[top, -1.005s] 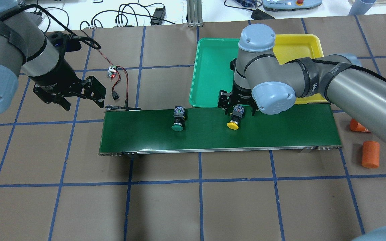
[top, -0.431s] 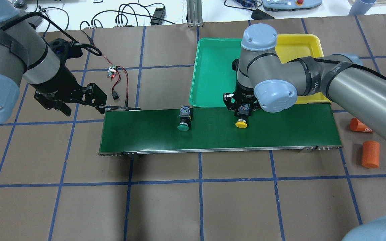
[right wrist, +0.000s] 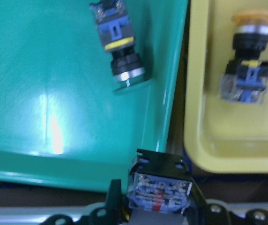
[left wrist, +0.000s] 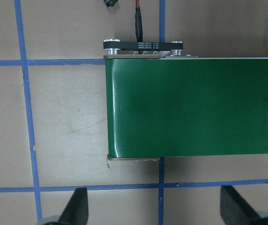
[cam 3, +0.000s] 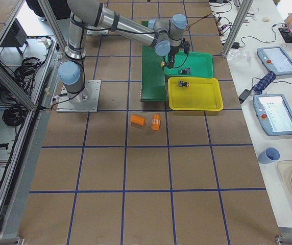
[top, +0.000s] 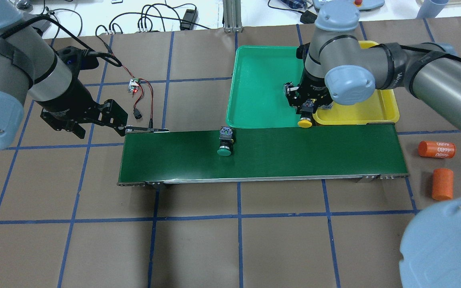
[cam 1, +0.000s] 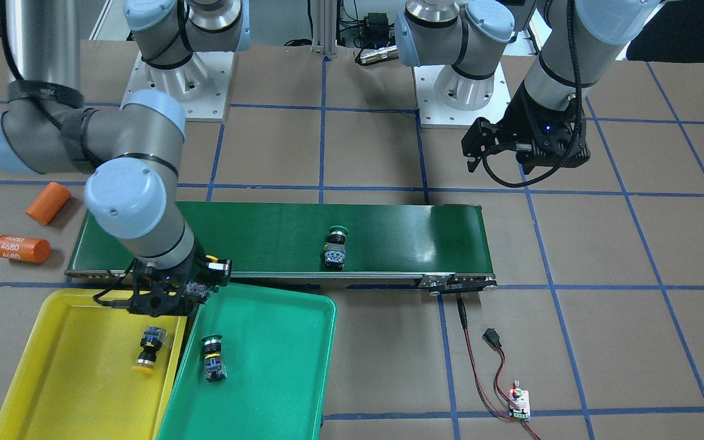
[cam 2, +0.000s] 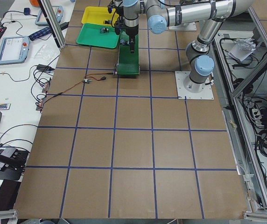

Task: Sort buttons by color to trays
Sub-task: 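Carry the yellow-capped button into the yellow tray and release it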

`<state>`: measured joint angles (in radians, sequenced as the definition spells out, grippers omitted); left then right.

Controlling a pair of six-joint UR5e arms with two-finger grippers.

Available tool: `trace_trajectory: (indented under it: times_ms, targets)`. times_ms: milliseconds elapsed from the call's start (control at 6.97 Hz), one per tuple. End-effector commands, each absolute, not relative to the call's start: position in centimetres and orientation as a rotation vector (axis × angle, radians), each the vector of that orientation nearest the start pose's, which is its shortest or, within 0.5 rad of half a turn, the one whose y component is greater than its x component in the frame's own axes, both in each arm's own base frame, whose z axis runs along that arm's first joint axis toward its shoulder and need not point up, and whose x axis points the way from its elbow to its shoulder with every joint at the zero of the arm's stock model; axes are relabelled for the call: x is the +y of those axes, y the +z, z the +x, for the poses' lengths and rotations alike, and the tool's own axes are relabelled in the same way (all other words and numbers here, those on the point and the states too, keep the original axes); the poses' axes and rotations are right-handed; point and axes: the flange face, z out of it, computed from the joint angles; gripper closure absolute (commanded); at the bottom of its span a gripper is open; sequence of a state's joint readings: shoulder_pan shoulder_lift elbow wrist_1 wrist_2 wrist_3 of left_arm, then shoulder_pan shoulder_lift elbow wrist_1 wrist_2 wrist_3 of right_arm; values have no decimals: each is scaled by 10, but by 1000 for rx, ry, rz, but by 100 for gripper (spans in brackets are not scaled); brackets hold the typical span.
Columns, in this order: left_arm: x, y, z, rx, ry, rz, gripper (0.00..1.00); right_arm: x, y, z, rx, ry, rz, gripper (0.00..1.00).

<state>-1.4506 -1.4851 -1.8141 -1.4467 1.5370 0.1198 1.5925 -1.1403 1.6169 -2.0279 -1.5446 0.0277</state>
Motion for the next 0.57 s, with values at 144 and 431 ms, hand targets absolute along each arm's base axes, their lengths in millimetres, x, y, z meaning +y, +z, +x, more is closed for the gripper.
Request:
trace_trajectory:
  times_ms: [144, 431]
  targets:
    - [-471, 435, -78, 3123, -16, 5, 0, -712, 266, 35, 3104, -6, -231, 73]
    - [-478, 444, -94, 3135, -45, 60, 0, -717, 255, 26, 3100, 22, -221, 8]
